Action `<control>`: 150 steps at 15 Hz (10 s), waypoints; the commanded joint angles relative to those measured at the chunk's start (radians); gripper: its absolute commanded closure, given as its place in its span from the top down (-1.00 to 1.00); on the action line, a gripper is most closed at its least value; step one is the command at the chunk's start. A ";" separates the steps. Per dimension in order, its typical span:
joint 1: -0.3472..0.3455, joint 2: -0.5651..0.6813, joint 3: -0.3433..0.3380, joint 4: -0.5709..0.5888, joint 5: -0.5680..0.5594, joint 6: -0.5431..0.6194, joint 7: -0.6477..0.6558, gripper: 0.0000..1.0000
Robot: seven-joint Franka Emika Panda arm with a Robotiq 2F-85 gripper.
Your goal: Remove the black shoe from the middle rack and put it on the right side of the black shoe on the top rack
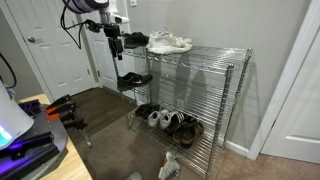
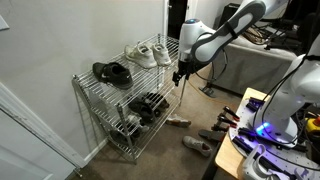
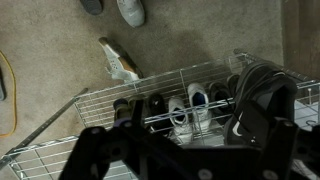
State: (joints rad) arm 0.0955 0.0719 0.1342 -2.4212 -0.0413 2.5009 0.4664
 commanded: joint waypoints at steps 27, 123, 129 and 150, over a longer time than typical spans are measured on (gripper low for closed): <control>0.374 0.491 -0.066 0.147 0.097 0.383 0.241 1.00; 0.199 -0.099 0.145 0.381 -0.229 -0.622 0.658 -0.88; 0.189 0.108 0.099 0.581 -0.351 -0.499 0.670 -0.89; 0.247 0.528 -0.080 1.074 -0.324 -0.503 0.607 -0.87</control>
State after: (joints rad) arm 0.3239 0.5714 0.0732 -1.3997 -0.3926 2.0183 1.1058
